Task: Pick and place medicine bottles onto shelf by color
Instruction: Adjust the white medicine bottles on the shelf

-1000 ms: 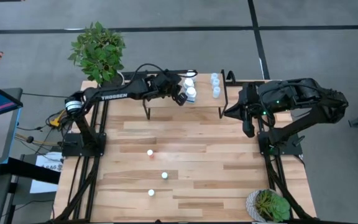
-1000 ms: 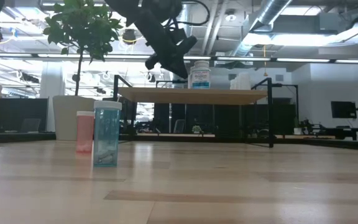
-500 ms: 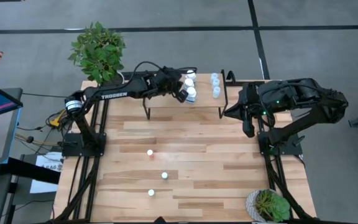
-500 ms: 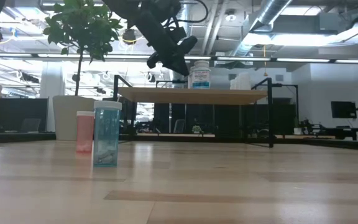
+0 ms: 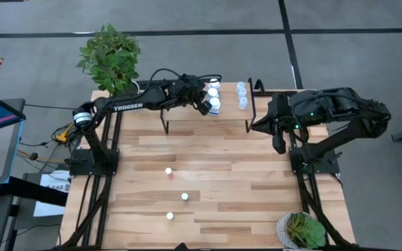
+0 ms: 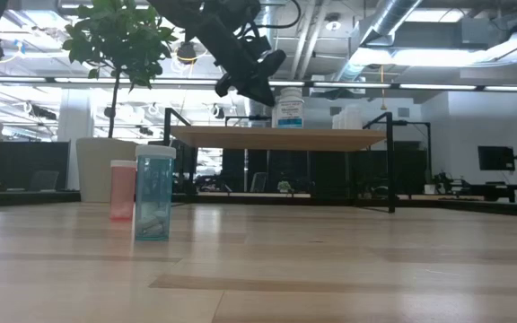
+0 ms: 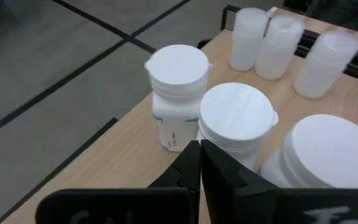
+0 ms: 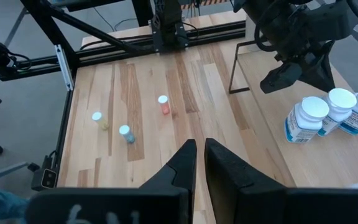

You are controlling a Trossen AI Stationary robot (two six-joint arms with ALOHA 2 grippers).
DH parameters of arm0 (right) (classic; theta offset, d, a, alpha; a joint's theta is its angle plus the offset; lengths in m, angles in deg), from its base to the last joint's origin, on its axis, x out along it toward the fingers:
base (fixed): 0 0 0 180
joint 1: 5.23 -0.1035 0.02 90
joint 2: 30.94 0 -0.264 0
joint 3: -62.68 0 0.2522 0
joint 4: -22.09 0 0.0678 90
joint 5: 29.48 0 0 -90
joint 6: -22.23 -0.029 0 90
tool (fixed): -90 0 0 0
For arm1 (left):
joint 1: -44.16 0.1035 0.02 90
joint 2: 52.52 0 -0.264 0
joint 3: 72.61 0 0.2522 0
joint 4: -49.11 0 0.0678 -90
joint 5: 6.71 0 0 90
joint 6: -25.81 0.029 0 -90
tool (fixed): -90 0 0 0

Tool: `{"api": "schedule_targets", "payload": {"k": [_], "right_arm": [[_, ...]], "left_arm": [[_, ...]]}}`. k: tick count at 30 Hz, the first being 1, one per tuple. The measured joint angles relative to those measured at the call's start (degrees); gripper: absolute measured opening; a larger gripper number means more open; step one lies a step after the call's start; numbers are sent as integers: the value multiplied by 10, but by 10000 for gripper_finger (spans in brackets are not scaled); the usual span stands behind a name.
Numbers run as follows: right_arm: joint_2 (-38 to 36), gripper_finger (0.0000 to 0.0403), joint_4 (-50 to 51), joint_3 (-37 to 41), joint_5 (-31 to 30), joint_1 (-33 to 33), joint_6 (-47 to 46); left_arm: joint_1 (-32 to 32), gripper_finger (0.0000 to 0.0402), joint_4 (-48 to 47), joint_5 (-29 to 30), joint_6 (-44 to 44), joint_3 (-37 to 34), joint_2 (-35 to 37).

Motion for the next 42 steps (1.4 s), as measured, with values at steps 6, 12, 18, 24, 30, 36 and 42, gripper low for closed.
{"api": "schedule_targets", "payload": {"k": [6,12,18,24,30,36,42], "right_arm": [[0,54,-1,0,0,0,0],[0,54,-2,0,0,0,0],[0,54,-1,0,0,0,0],[0,54,-1,0,0,0,0],[0,54,-2,0,0,0,0],[0,54,-2,0,0,0,0],[0,54,-2,0,0,0,0]], "left_arm": [[0,0,0,-10,5,0,0],[0,0,-11,0,-1,0,1],[-5,0,-45,-7,-8,0,25],[-9,0,-70,-58,-4,0,18],[-6,0,-51,-39,-1,0,9],[1,0,-40,-24,3,0,9],[10,0,-39,-26,6,0,9]]}}
